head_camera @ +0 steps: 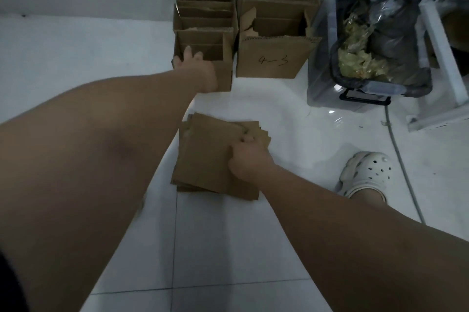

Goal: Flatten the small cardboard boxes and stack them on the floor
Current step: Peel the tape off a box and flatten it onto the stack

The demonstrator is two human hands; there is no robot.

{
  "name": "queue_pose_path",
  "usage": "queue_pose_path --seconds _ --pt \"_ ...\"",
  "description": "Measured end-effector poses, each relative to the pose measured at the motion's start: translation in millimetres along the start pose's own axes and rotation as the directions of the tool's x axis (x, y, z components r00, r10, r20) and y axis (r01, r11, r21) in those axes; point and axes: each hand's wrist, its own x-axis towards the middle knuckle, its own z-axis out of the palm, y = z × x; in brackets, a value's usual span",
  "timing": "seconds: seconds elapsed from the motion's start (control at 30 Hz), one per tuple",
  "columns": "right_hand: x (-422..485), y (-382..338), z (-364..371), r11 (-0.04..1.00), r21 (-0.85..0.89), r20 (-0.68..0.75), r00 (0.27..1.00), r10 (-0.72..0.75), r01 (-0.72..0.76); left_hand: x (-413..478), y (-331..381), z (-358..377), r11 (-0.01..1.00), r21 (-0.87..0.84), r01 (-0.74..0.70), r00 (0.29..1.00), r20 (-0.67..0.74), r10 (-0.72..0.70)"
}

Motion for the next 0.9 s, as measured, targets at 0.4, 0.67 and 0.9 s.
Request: queue_pose_path --seconds 0.4,0.67,0.9 --pt "-6.3 13.4 8.6 0.965 0.261 -0.250 0.965 0.083 -0.016 -49.2 -16.1 35.7 0.988 -0.009 -0.155 0.927 -0.348 0.142" --pt "-8.0 17.9 -15.2 0.453 0.884 -0.173 0.816 0.552 -0.119 -112.0 42.5 -1.8 0.453 -0.868 -0.205 0.845 -0.391 -0.366" --pt "-45.9 18.7 -31.9 -0.551 0.835 0.119 0.974 0.193 0.007 -161.2 44.0 1.2 -0.111 -0.978 -0.178 0.928 -0.129 -0.349"
